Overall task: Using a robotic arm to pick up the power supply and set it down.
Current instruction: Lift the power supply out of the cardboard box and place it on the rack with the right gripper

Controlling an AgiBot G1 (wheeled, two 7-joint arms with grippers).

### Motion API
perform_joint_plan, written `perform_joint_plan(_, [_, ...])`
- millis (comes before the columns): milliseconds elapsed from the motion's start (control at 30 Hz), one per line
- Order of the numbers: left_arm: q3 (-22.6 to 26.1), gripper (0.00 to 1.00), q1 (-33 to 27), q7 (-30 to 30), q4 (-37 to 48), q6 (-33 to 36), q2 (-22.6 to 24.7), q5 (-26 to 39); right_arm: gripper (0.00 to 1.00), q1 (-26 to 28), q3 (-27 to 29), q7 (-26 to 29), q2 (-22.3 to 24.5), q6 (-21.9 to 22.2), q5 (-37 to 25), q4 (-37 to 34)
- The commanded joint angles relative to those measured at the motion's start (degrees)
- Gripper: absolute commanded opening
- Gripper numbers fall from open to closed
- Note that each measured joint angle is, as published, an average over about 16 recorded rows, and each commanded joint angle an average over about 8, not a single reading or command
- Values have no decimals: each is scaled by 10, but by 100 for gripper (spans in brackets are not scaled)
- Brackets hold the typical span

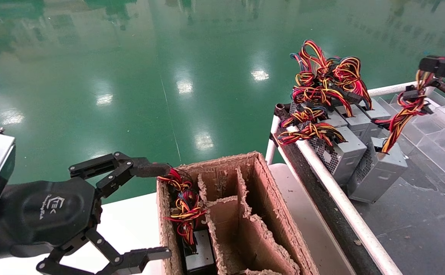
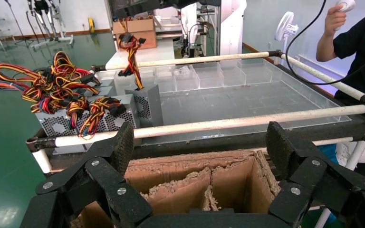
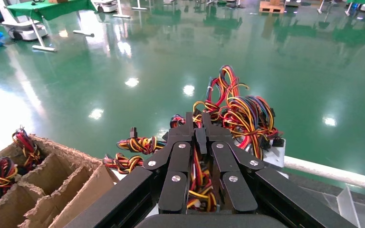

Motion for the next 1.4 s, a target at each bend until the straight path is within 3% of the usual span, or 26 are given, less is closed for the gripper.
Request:
perform_joint_plan(33, [0,100,0,0,0,0,0,0,0,-4,-1,-5,-8,5,0,-4])
perform_joint_plan(900, [1,100,0,0,0,0,0,0,0,-3,2,-23,-85,55,4,-38])
perform_joint_plan(967, [1,100,0,0,0,0,0,0,11,-6,2,-27,-86,55,4,-39])
perform_joint_plan(1167, [1,100,0,0,0,0,0,-1,86,-12,1,-30,-89,60,3,-43])
perform_joint_plan(1200, [1,100,0,0,0,0,0,-1,95,-12,1,-30,-89,61,3,-44])
perform_joint_plan(1233, [1,100,0,0,0,0,0,-1,100,-12,1,-29,-89,62,2,-44])
perform_joint_plan(1400, [1,100,0,0,0,0,0,-1,100,-12,-1,-27,-88,63,0,-45])
